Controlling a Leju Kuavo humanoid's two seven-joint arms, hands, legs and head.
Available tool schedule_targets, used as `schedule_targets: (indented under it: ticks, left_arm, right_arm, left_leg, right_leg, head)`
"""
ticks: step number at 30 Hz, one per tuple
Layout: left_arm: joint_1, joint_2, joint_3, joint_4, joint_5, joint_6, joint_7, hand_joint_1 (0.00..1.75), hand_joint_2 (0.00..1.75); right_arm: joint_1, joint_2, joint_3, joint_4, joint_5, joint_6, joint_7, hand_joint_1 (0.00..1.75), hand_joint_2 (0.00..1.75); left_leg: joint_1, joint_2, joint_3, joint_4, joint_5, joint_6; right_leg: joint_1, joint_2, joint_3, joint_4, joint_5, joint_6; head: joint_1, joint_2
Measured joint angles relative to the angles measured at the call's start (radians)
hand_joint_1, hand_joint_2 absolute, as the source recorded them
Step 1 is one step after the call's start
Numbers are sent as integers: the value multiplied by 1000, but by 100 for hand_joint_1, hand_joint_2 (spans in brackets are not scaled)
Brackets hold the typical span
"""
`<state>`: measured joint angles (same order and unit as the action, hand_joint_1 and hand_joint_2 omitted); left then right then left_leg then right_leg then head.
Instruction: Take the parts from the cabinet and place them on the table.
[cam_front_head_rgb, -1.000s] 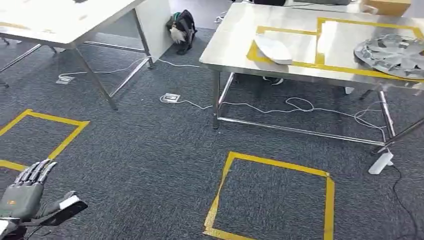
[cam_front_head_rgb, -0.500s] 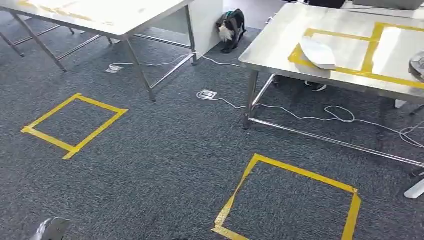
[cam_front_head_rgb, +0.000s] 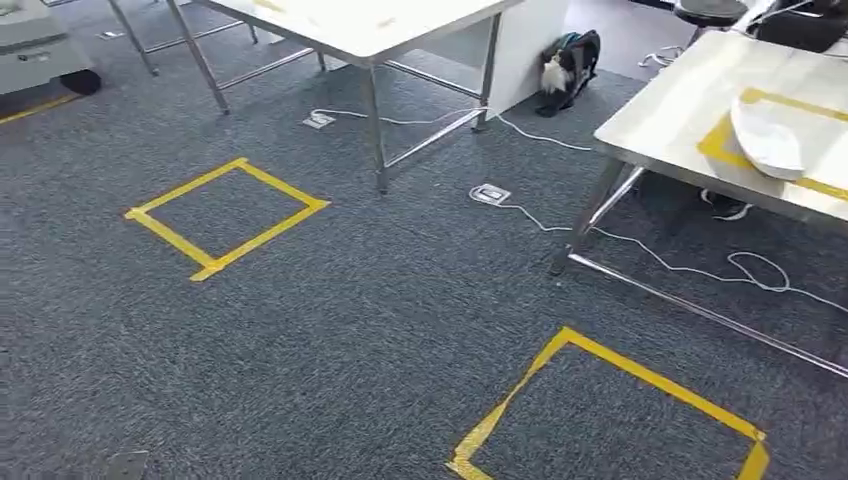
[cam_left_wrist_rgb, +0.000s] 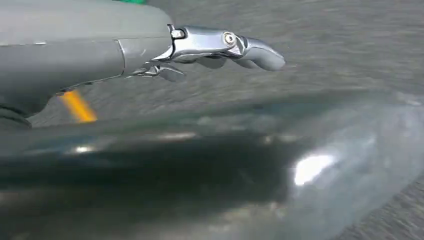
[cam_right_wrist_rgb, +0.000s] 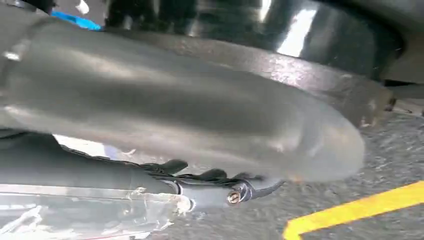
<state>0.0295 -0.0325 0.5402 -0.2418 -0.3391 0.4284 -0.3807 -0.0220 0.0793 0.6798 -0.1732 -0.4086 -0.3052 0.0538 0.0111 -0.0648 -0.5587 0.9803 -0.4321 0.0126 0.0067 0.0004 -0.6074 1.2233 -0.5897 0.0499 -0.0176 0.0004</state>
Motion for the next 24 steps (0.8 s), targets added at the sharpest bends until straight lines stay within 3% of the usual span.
schedule_targets:
  ticks: [1, 2, 3, 5, 7, 8, 9, 10, 12, 13, 14, 16, 17, 18, 19, 20, 22, 23, 24]
  left_arm:
    - [0, -8, 5, 3, 3, 2, 5, 0, 0]
    - [-2, -16, 11, 3, 5, 2, 14, 0, 0]
    - [-5, -20, 16, 4, 6, 2, 17, 0, 0]
    - [-6, -28, 22, 5, 4, 2, 21, 0, 0]
    - [-3, -36, 23, 12, 1, 1, 31, 0, 0]
    - [-3, -44, 24, 13, 1, -1, 34, 0, 0]
    - [-4, -49, 26, 14, 2, -2, 34, 0, 0]
    - [-9, -53, 27, 14, 3, -3, 34, 0, 0]
    - [-17, -59, 28, 14, 0, -10, 34, 0, 0]
    - [-17, -62, 28, 14, -3, -13, 34, 0, 0]
    - [-15, -65, 28, 15, -3, -17, 34, 0, 0]
    - [-14, -68, 28, 16, -3, -24, 34, 0, 0]
    - [-16, -69, 28, 16, -4, -27, 34, 0, 0]
    - [-20, -74, 28, 16, -5, -32, 34, 0, 0]
    - [-27, -76, 28, 16, -5, -35, 34, 0, 0]
    - [-28, -80, 28, 16, -8, -35, 33, 0, 0]
    - [-25, -83, 28, 17, -8, -35, 32, 0, 0]
    - [-24, -84, 28, 17, -10, -35, 32, 0, 0]
    - [-24, -84, 28, 17, -12, -35, 31, 0, 0]
  right_arm:
    - [0, 0, -2, 0, -1, 0, 0, 0, 0]
    - [1, 0, -4, 1, -3, 0, 0, 0, 0]
    - [5, 1, -6, 3, -4, 0, 0, 0, 0]
    - [4, 4, -6, 3, -5, 1, 0, 0, 0]
    - [1, 4, -6, 3, -5, 2, 2, 0, 0]
    - [1, 6, -7, 3, -6, 5, 3, 0, 0]
    - [3, 6, -7, 3, -6, 5, 5, 0, 0]
    - [5, 6, -7, 3, -6, 5, 5, 0, 0]
    - [8, 6, -7, 5, -6, 8, 9, 0, 0]
    - [7, 6, -7, 5, -6, 8, 10, 0, 0]
    - [6, 6, -7, 5, -6, 8, 10, 0, 0]
    - [4, 6, -7, 5, -6, 10, 10, 0, 0]
    - [4, 7, -7, 5, -6, 11, 10, 0, 0]
    - [4, 6, -7, 5, -6, 11, 10, 0, 0]
    - [5, 6, -7, 5, -6, 12, 10, 0, 0]
    - [4, 6, -7, 5, -6, 11, 10, 0, 0]
    - [1, 6, -7, 5, -6, 11, 10, 0, 0]
    - [0, 6, -7, 4, -6, 11, 10, 0, 0]
    - [-2, 7, -7, 5, -6, 11, 10, 0, 0]
  left_leg:
    - [1, -17, 1, 0, 1, -2]
    - [3, -31, 1, 0, 3, -5]
    - [-4, -45, -4, 6, 3, -11]
    - [1, -65, -12, 2, 9, -23]
    - [8, -90, -19, -2, 19, -39]
    - [6, -55, -24, 10, 11, -38]
    - [0, 7, -43, 47, -19, -41]
    - [-1, 34, -77, 114, -60, -46]
    - [0, 51, -149, 264, -125, -50]
    - [0, 53, -169, 308, -134, -51]
    - [0, 53, -162, 299, -115, -51]
    - [-1, 66, -91, 170, -39, -47]
    - [-2, 93, -42, 86, -6, -44]
    - [-7, 165, -5, 21, -6, -42]
    - [-9, 154, -3, 10, -7, -30]
    - [-9, 140, -5, 9, -9, -25]
    - [-12, 114, -8, 8, -10, -17]
    - [-5, 102, -5, 5, -5, -9]
    - [-4, 92, -7, 5, -3, -5]
  right_leg:
    - [-2, 11, 43, -93, 50, -2]
    - [-7, 54, 85, -184, 91, -1]
    - [-13, 112, 98, -227, 89, -1]
    - [-8, 88, 96, -226, 90, -9]
    - [-6, 63, 106, -229, 99, -25]
    - [-10, 45, 107, -234, 105, -32]
    - [-9, 35, 107, -236, 106, -36]
    - [-7, 19, 106, -236, 106, -39]
    - [-4, -15, 104, -235, 104, -41]
    - [-3, -31, 103, -235, 104, -42]
    - [-3, -46, 104, -235, 102, -42]
    - [-3, -71, 108, -235, 99, -39]
    - [-3, -82, 112, -235, 96, -35]
    - [7, -92, 117, -234, 91, -28]
    - [12, -102, 108, -230, 82, -23]
    - [13, -113, 113, -235, 80, -21]
    - [12, -137, 123, -238, 74, -14]
    - [7, -119, 124, -233, 68, -4]
    - [6, -53, 115, -205, 44, 4]
  head:
    - [1, 0]
    - [2, 0]
    - [3, 0]
    - [1, 0]
    - [1, 0]
    - [1, 0]
    - [-8, 0]
    - [-9, 0]
    - [-9, 0]
    - [-10, 0]
    - [-9, 0]
    - [-9, 0]
    - [-10, 0]
    - [-10, 0]
    - [-11, 0]
    - [-3, 0]
    - [-3, 0]
    - [-4, 0]
    - [0, 0]
